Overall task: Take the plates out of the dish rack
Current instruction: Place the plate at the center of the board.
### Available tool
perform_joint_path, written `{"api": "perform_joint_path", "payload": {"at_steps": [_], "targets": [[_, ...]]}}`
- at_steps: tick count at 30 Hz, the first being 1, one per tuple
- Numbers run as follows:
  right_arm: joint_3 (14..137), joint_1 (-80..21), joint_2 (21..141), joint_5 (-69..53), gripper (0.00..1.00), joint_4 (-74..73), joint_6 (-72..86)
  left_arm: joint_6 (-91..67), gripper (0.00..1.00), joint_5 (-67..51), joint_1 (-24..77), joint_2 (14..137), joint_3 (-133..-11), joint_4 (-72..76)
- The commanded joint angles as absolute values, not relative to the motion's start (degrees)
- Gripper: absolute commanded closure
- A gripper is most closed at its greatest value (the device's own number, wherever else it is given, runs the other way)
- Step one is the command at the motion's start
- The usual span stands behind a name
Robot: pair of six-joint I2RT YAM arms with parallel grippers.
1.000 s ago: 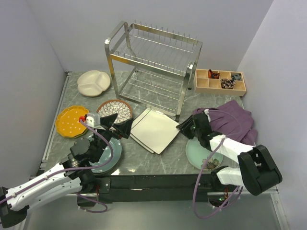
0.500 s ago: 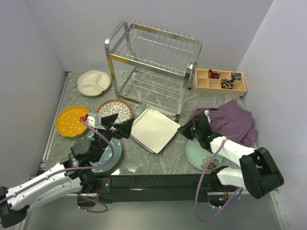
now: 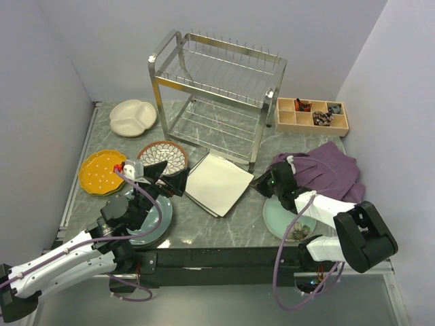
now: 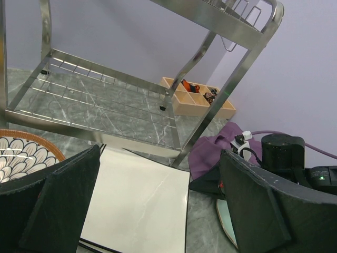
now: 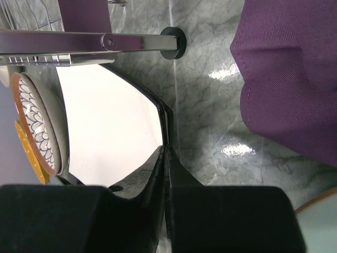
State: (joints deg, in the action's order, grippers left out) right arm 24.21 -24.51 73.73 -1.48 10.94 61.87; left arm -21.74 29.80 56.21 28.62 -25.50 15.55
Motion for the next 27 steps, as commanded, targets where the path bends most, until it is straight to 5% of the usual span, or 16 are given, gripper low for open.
{"api": "perform_joint_path", "payload": {"at_steps": [1,27], "targets": [[25.84,-24.87,75.23,-0.09,0.93,13.53,61.61,-20.92,0.01,29.53,56.42,28.30,-25.49,17.14],[23.82,-26.45,75.15,-0.44,1.00,16.96,66.61,-20.92,0.01,29.35,56.43,28.39,-25.66,17.05]]}}
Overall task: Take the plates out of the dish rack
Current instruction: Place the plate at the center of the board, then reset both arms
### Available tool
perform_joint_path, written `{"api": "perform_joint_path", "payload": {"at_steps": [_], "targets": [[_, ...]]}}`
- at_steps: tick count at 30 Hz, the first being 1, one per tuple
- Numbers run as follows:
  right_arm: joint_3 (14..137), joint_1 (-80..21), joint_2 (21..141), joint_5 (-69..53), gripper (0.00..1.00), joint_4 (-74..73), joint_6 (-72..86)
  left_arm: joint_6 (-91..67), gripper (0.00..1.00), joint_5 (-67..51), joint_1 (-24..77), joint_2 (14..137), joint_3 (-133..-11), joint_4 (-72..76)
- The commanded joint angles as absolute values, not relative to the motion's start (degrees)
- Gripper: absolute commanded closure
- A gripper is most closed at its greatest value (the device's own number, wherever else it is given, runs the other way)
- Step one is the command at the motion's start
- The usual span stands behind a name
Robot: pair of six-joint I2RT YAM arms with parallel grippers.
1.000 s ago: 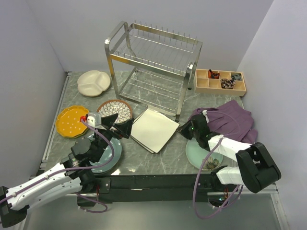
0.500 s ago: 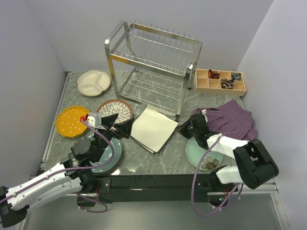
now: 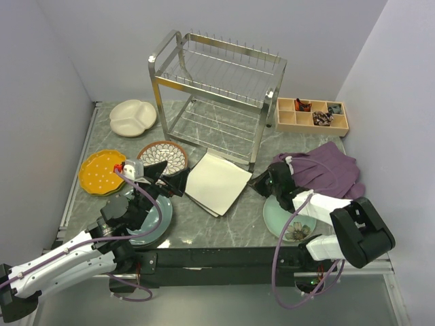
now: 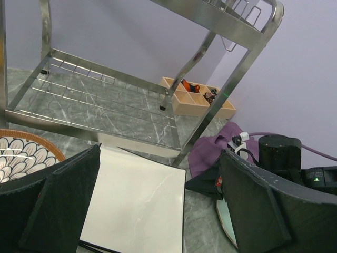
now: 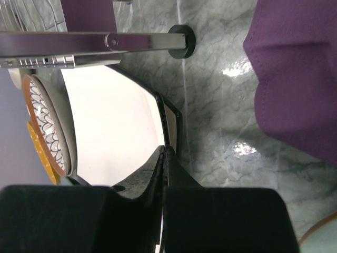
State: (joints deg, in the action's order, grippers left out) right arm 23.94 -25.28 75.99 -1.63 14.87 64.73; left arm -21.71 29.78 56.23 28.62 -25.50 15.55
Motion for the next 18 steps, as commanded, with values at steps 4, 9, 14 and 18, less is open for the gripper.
{"api": "perform_joint_path", "payload": {"at_steps": [4,9,14,18], "targets": [[23.12,-27.24,74.71,-0.09,1.00,17.67,68.11,-20.92,0.01,29.44,56.43,28.21,-25.66,16.96],[22.24,-28.04,73.92,1.14,1.00,17.66,68.91,-21.01,0.01,29.36,56.51,27.95,-25.58,16.96],[24.60,-28.48,67.43,1.05,1.00,10.92,65.67,-20.65,0.01,29.44,56.51,27.95,-25.49,17.14],[27.59,-28.92,54.88,1.33,0.84,2.48,60.66,-21.09,0.01,27.52,56.60,28.13,-26.01,16.79]]}}
